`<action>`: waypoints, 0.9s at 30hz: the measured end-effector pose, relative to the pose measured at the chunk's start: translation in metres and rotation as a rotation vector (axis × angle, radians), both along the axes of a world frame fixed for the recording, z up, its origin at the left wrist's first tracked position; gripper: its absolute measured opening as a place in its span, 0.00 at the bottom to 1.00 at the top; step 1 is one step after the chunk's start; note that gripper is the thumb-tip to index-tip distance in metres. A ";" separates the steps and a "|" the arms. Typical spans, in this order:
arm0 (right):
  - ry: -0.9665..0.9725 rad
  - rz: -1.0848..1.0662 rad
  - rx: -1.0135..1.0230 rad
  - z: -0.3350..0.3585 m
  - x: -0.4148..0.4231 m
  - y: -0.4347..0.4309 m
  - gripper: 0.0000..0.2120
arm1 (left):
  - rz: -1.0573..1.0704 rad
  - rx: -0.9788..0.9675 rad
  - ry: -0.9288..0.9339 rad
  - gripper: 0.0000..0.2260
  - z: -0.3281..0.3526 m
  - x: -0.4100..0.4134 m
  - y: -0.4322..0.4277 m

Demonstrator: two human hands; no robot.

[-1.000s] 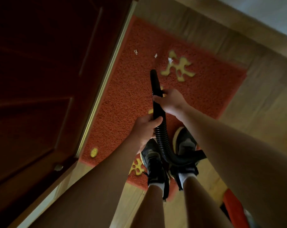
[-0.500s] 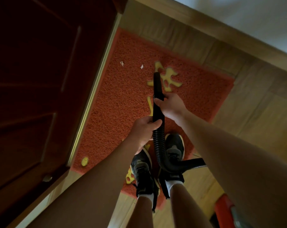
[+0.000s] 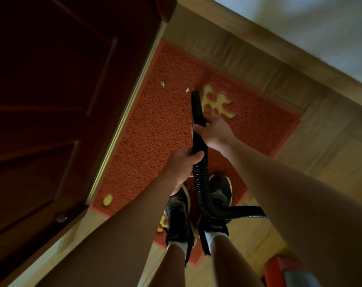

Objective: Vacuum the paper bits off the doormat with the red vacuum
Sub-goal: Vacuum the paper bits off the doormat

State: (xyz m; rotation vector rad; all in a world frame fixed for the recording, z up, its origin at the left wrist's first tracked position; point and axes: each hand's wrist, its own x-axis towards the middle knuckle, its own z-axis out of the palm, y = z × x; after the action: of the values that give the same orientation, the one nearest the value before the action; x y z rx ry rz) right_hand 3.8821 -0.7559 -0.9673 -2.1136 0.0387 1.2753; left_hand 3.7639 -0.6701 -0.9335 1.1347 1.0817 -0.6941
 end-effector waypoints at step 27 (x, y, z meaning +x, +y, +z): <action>-0.030 0.006 0.052 -0.019 -0.019 0.071 0.15 | 0.105 -0.035 -0.023 0.08 -0.016 -0.024 0.067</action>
State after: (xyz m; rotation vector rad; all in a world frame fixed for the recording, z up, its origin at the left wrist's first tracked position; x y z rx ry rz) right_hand 3.8633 -0.6852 -0.9862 -2.0895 -0.0142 1.2344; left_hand 3.7399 -0.6035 -0.9493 1.0462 1.0978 -0.6133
